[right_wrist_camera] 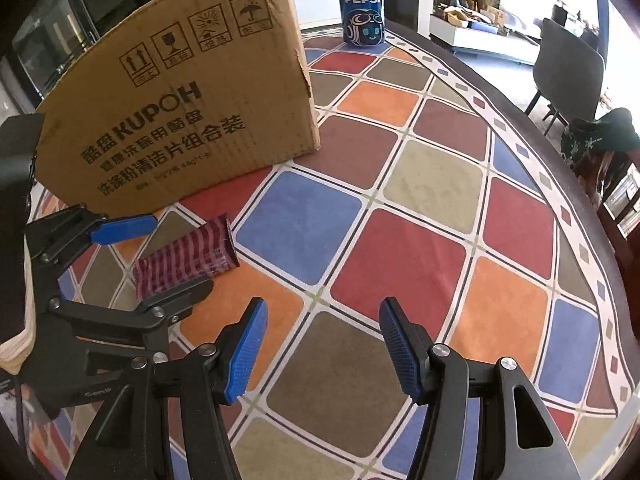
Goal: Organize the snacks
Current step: 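Grasp the striped chocolate bar with the left tool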
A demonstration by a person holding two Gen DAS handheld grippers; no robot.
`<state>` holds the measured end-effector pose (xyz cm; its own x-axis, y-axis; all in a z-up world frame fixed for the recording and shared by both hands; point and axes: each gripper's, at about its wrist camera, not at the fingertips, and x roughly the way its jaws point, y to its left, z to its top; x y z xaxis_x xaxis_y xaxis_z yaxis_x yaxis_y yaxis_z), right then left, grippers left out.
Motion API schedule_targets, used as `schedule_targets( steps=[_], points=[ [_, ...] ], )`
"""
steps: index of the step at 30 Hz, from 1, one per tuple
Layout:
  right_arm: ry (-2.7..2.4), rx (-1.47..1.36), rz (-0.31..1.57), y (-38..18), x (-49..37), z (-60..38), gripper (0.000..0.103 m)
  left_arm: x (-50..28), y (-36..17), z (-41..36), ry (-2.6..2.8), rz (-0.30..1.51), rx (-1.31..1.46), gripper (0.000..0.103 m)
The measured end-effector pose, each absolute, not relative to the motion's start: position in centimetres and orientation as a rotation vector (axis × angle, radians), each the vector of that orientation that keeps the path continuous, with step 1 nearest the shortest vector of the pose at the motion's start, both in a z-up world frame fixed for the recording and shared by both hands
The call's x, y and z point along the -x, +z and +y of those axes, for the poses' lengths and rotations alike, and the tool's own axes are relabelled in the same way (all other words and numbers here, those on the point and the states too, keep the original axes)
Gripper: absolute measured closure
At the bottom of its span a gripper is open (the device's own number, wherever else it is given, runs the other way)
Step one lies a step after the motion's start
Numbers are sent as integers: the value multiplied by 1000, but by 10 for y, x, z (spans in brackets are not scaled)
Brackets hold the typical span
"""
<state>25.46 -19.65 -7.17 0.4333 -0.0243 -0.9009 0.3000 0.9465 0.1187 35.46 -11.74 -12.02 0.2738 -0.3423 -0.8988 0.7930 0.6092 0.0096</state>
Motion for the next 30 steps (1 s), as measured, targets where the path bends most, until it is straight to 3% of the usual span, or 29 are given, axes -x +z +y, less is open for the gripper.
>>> schedule_targets(
  steps=[5,14,30],
  points=[
    [-205,-290,1100,-72,-255,-200,44,-353,-118,-111,-792,1037,-462,57],
    [-156,-314,1084,-72,-255,-204,44,-342,-114,-109,-688,1068,-390,66],
    [-115,-294,1030,-59,-252,-202,44,-322,-83,-84,-587,1000,-225,67]
  ],
)
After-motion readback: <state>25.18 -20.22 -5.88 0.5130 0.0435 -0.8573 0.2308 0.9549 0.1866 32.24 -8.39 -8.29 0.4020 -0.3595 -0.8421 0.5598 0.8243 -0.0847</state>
